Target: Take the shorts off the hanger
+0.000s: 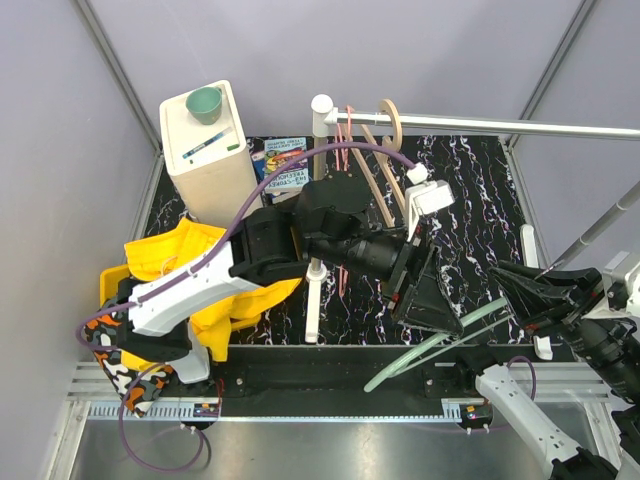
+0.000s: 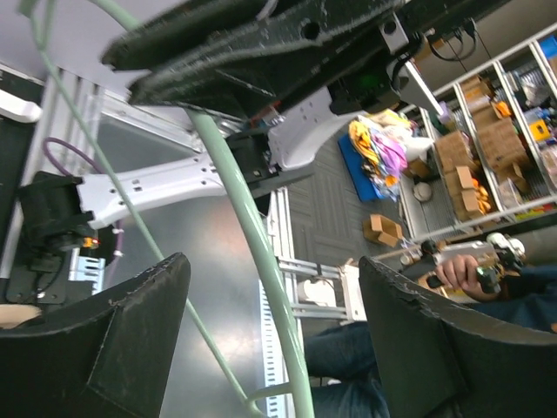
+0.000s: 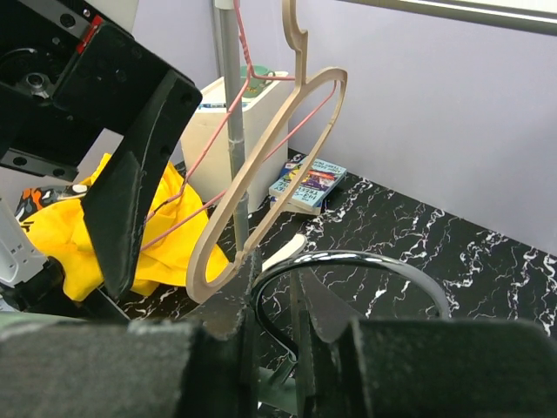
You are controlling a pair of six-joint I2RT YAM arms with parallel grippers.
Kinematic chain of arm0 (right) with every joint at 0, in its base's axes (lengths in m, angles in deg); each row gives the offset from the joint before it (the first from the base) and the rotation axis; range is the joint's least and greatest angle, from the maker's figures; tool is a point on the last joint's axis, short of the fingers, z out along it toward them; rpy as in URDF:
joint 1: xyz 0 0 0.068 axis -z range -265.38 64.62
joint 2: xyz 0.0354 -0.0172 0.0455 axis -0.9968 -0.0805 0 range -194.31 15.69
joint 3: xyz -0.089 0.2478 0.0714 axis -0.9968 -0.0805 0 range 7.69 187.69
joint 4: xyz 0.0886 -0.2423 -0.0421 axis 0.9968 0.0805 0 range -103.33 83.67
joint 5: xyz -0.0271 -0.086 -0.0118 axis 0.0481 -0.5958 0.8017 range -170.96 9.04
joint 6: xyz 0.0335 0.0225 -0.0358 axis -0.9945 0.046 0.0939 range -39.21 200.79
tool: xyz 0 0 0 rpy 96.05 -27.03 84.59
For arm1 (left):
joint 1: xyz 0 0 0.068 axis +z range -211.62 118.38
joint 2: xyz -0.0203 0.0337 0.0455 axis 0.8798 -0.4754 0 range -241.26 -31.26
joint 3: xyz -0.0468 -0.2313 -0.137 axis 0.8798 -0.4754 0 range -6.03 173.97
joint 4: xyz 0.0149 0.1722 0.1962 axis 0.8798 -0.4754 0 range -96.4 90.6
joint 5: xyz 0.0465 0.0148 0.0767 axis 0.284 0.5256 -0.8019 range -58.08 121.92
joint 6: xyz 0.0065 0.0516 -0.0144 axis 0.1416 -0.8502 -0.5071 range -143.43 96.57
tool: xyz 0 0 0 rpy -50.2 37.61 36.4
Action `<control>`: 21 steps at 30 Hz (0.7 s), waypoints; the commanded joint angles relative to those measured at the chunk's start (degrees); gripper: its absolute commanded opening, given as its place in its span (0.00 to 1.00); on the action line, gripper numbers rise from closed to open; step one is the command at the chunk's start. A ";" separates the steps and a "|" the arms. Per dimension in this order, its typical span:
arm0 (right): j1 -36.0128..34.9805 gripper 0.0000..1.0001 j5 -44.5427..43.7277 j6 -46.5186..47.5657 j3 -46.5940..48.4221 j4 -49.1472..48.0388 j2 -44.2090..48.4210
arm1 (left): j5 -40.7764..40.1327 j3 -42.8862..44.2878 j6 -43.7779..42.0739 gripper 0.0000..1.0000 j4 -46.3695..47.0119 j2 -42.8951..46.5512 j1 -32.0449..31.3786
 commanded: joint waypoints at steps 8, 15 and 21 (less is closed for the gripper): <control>-0.28 0.00 -2.82 -0.56 2.11 -4.61 -1.85 | 6.59 6.14 2.42 0.70 2.13 -4.00 -1.67; -0.28 0.00 -5.64 -3.89 2.90 -4.70 -2.64 | 6.68 8.52 2.51 0.38 2.66 -6.03 -2.10; -0.28 0.04 -11.52 -8.54 4.92 -3.48 -4.22 | 2.21 8.34 1.11 0.02 3.18 -5.06 -2.11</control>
